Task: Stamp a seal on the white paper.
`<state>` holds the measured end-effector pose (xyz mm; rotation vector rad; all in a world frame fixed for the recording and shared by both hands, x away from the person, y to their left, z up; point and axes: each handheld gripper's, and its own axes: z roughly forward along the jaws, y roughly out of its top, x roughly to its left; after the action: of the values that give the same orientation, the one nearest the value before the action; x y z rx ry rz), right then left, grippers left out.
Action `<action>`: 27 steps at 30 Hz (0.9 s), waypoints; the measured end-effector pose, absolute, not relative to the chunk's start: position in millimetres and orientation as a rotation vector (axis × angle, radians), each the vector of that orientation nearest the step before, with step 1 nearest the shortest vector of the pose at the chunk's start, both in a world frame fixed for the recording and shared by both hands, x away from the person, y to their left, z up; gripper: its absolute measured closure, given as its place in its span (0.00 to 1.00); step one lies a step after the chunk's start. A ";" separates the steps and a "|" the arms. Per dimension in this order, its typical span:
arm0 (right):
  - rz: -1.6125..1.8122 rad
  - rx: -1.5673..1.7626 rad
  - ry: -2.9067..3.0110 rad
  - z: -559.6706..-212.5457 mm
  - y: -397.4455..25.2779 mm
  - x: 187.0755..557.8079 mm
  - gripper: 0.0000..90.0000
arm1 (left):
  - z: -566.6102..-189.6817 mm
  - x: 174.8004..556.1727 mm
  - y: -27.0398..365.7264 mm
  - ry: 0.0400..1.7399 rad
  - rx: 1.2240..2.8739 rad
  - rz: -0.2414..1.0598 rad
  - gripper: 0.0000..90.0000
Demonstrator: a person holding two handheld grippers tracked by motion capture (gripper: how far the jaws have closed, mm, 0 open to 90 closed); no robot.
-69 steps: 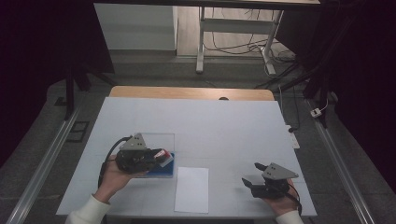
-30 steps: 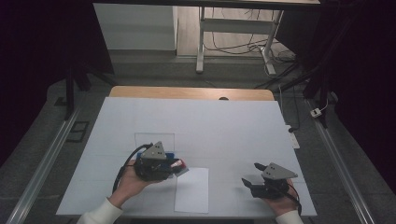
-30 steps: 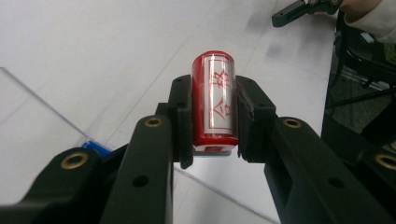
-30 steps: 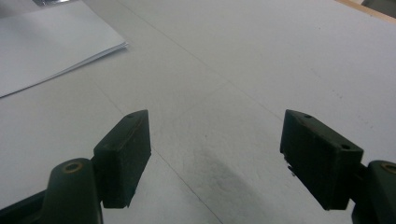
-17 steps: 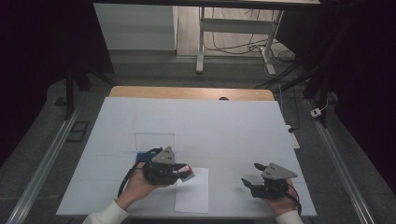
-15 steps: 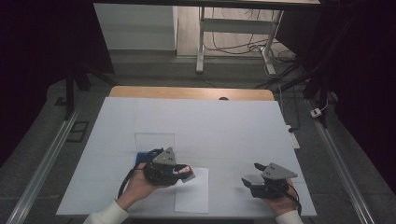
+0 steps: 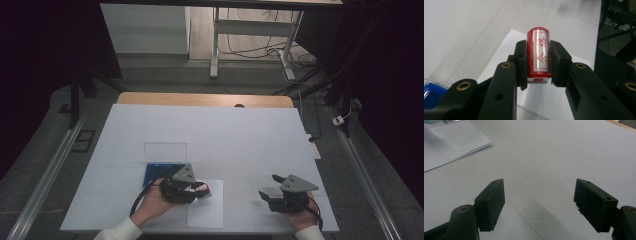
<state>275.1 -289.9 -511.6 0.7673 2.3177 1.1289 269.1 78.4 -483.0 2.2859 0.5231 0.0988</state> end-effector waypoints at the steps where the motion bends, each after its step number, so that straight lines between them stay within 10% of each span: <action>1: 1.123 0.769 2.316 -511.6 -289.9 275.0 0.27 | -484.9 269.2 77.5 0.525 2.287 0.095 0.78; 27: 1.126 0.769 2.323 -512.6 -290.4 275.8 0.27 | -499.3 270.5 68.9 0.507 2.350 0.103 0.78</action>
<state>275.8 -290.4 -512.6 0.7689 2.3226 1.1261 270.5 68.9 -499.3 2.3504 0.5070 0.1028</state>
